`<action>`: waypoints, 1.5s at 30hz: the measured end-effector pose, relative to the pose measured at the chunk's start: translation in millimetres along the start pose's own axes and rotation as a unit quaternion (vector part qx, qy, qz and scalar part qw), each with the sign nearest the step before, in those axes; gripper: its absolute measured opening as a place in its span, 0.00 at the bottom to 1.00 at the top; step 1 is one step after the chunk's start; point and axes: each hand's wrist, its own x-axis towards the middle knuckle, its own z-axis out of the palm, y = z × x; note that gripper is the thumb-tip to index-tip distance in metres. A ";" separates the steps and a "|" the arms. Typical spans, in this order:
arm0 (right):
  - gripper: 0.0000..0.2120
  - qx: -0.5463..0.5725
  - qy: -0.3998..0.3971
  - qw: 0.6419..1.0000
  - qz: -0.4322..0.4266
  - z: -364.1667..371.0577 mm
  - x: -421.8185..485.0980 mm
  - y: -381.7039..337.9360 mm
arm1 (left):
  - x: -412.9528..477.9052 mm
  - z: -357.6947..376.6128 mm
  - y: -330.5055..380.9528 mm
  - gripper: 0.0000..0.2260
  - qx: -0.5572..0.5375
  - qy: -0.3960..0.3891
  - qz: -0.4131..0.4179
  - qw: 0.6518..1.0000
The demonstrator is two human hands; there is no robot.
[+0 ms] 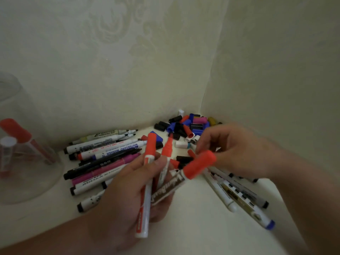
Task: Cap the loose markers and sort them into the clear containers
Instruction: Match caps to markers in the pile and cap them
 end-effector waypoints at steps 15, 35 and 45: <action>0.11 -0.156 0.027 0.987 0.001 3.0 6.4 0.2 | 3.7 -8.7 2.2 0.14 -0.127 -0.022 -0.066 0.989; 0.05 -0.065 0.020 0.998 -0.009 16.4 74.2 -15.4 | 0.6 20.8 2.8 0.06 0.070 0.064 0.040 0.995; 0.12 0.309 -0.012 0.949 -0.062 -20.0 25.5 -30.3 | -3.6 20.3 3.0 0.05 0.108 0.051 0.046 0.992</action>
